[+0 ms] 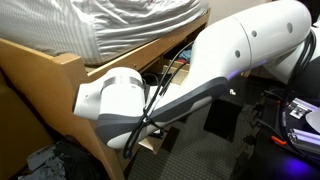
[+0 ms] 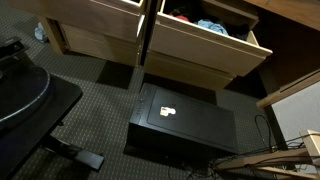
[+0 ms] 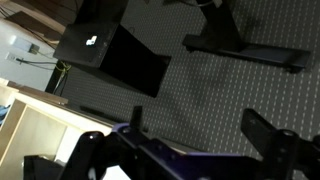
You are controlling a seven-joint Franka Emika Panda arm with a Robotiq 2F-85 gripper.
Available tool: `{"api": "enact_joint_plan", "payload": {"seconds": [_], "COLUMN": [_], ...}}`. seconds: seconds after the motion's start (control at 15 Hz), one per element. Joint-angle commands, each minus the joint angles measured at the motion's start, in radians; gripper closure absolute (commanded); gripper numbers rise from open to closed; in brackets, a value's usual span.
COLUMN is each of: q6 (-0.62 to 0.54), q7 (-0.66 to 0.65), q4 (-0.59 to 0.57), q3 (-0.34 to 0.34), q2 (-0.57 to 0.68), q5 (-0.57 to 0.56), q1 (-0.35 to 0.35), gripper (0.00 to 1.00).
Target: Open the top right drawer and close the top left drawer.
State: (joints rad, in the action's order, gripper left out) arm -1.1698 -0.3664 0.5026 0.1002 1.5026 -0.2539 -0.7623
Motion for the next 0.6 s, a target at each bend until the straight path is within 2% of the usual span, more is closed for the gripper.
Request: {"api": "enact_joint_plan", "payload": {"seconds": [0.0,0.2,0.27,0.33,0.53], "q6": [0.038,0.027,-0.018,0.025,0.009], "q7": [-0.005,-0.020,-0.022,-0.006,-0.010], "q4": [0.085,0.153,0.239,0.141,0.191], "q3": [-0.029,-0.042,-0.041,-0.034,-0.038], "q2": [0.000,0.002,-0.033,0.000,-0.002], "q5": [0.019,0.023,0.029,-0.003,-0.003], "q1": [0.023,0.040,0.043,0.029,0.038], "gripper": [0.00,0.00,0.00,0.00,0.00]}}
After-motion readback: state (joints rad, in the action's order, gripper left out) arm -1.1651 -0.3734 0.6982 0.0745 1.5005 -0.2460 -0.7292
